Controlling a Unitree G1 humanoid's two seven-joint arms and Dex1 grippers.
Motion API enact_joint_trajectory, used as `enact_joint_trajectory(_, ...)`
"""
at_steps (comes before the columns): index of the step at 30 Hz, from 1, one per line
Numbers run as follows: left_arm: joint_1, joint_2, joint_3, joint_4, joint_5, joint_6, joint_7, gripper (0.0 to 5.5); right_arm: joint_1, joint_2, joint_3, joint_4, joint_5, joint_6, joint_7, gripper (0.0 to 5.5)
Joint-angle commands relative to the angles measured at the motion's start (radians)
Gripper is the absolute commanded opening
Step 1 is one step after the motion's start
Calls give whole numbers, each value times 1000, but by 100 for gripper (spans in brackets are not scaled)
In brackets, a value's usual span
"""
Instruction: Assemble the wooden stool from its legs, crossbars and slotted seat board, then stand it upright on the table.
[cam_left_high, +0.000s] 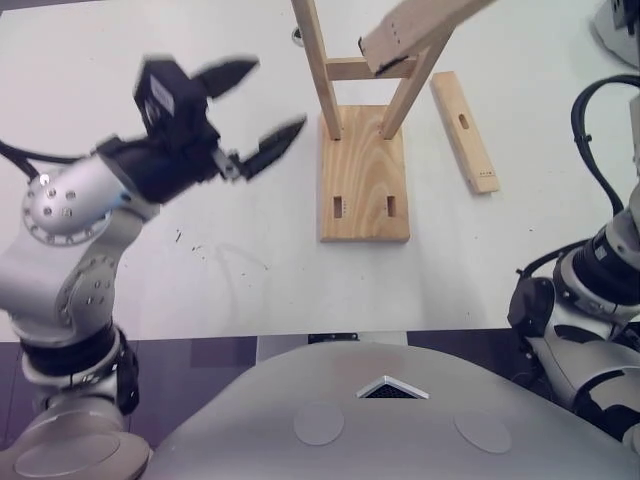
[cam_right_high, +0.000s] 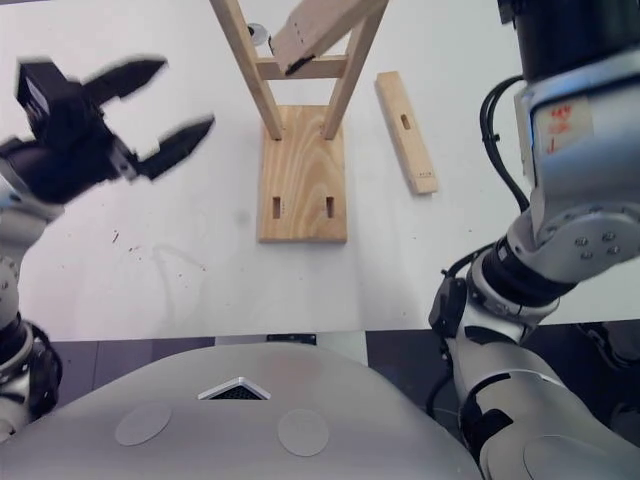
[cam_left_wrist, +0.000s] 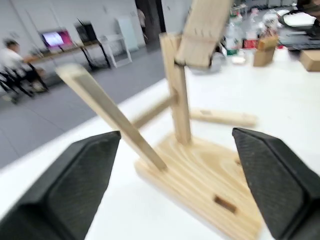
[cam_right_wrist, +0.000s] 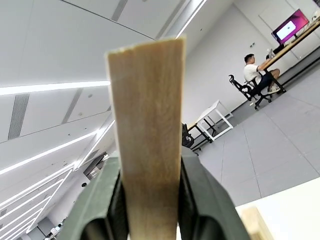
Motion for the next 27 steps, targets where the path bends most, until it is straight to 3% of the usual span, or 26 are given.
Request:
enact_joint_trajectory(1, 146, -4, -8, 146, 81, -76, -22, 447, 222, -8, 23, -40, -122, -7, 95, 105)
enact_joint_trajectory(5, 200, -52, -70, 336, 186, -180, -10, 447, 469, 39, 87, -20, -277, -37, 270, 105)
enact_joint_trajectory(8, 184, -85, -138, 460, 273, -264, -3, 447, 539, 51, 119, 11, -364, -61, 371, 105)
enact_joint_trajectory(11, 158, -130, -132, 539, 321, -343, 37, 447, 595, 73, 132, 35, -442, -94, 443, 105)
enact_joint_trajectory(21, 112, -165, -115, 519, 327, -348, 75, 447, 671, 127, 200, 33, -715, -182, 486, 105)
enact_joint_trajectory(27, 105, -165, -104, 517, 336, -351, 89, 447, 697, 146, 211, -6, -754, -193, 465, 105)
